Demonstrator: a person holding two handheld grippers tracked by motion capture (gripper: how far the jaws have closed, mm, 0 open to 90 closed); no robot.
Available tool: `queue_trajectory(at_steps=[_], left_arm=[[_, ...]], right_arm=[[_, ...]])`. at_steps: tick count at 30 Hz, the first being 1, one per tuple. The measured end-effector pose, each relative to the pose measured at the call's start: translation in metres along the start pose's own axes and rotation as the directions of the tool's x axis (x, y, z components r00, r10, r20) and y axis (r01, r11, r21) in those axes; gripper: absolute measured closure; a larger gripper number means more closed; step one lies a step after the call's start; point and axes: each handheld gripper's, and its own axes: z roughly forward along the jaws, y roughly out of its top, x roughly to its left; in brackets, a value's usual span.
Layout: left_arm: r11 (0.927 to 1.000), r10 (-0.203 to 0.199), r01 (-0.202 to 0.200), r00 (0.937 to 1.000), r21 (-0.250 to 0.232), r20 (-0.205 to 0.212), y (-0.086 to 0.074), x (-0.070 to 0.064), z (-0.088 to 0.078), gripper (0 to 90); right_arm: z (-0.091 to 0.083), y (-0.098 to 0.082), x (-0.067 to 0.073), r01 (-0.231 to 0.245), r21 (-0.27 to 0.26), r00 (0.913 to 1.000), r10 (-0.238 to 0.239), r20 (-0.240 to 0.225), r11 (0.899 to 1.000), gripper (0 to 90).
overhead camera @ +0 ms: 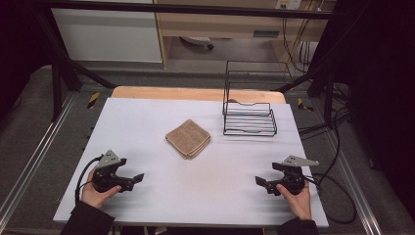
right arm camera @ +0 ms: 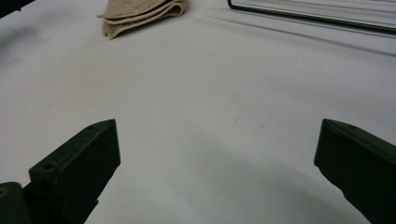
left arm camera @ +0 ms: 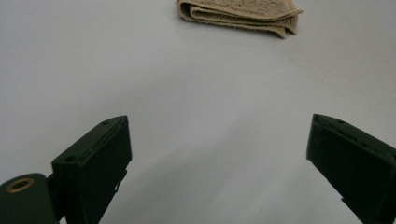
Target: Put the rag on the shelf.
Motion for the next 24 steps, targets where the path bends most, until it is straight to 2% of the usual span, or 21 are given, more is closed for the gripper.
queue_trajectory(at_steps=[9, 15, 24], left_arm=[[1.0000, 0.008, -0.008, 1.0000, 0.004, 0.000, 0.002, -0.006, 0.002, 6.6], [0.9995, 0.030, -0.030, 0.9996, 0.007, 0.000, 0.006, -0.011, 0.005, 7.1], [0.9993, 0.034, -0.034, 0.9994, 0.018, 0.002, 0.011, -0.019, 0.011, 7.1]], right_arm=[[0.000, -0.001, 0.001, 0.002, 0.006, 1.0000, -0.002, 0.008, 1.000, 0.9], [0.001, 0.000, 0.001, 0.000, 0.011, 0.9999, 0.000, 0.010, 1.000, 0.9], [0.002, 0.000, 0.001, 0.004, 0.013, 0.9999, -0.005, 0.012, 1.000, 0.9]])
